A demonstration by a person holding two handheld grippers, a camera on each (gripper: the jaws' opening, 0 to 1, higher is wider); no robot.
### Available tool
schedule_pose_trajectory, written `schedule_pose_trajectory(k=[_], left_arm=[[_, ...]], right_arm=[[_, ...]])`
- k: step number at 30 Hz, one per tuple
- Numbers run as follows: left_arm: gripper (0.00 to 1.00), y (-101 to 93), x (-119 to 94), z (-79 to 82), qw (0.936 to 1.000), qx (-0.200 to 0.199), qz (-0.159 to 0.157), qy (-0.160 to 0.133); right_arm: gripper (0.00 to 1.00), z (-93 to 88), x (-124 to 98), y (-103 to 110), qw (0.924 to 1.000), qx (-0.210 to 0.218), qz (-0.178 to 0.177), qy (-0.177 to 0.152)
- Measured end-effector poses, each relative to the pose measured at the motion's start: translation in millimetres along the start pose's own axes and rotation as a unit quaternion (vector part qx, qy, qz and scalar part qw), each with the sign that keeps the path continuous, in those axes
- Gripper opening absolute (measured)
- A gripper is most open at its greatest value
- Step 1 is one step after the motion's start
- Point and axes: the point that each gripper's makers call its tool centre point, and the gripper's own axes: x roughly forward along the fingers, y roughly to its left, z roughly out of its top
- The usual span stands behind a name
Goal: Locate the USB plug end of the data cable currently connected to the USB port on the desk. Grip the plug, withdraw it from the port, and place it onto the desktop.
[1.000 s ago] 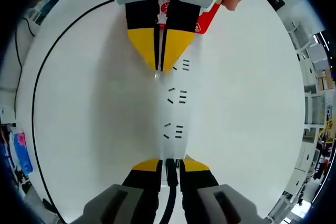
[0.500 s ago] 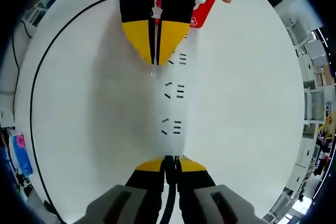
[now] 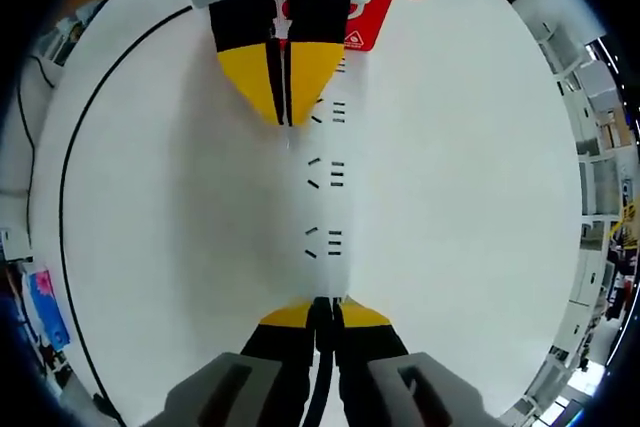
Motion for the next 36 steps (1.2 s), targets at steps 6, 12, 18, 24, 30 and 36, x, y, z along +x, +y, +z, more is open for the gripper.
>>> schedule_pose_trajectory(k=[6,12,18,24,30,36], left_arm=[[0.03,0.0,0.4,0.3,1.0000,0.000,-0.001,-0.001],[0.03,0.2,0.4,0.3,1.0000,0.000,0.000,0.000],[0.03,0.6,0.4,0.1,1.0000,0.000,-0.001,0.000],[0.03,1.1,0.6,-0.1,1.0000,0.000,0.000,0.000],[0.03,0.8,0.9,-0.1,1.0000,0.001,0.000,0.000],[0.03,1.0,0.9,-0.1,1.0000,0.001,0.000,0.001]], right_arm=[[0.10,-0.7,0.2,0.8,1.0000,0.004,0.004,-0.003],[0.10,-0.9,0.6,0.8,0.9999,0.003,0.012,-0.001],[0.10,-1.9,1.0,0.1,0.9999,0.004,0.016,0.000],[0.10,-2.2,1.4,-0.4,0.9998,0.003,0.017,0.002],[0.10,-3.1,1.8,-0.7,0.9998,0.007,0.017,0.006],[0.10,-2.5,1.7,-1.0,0.9998,0.011,0.014,0.010]])
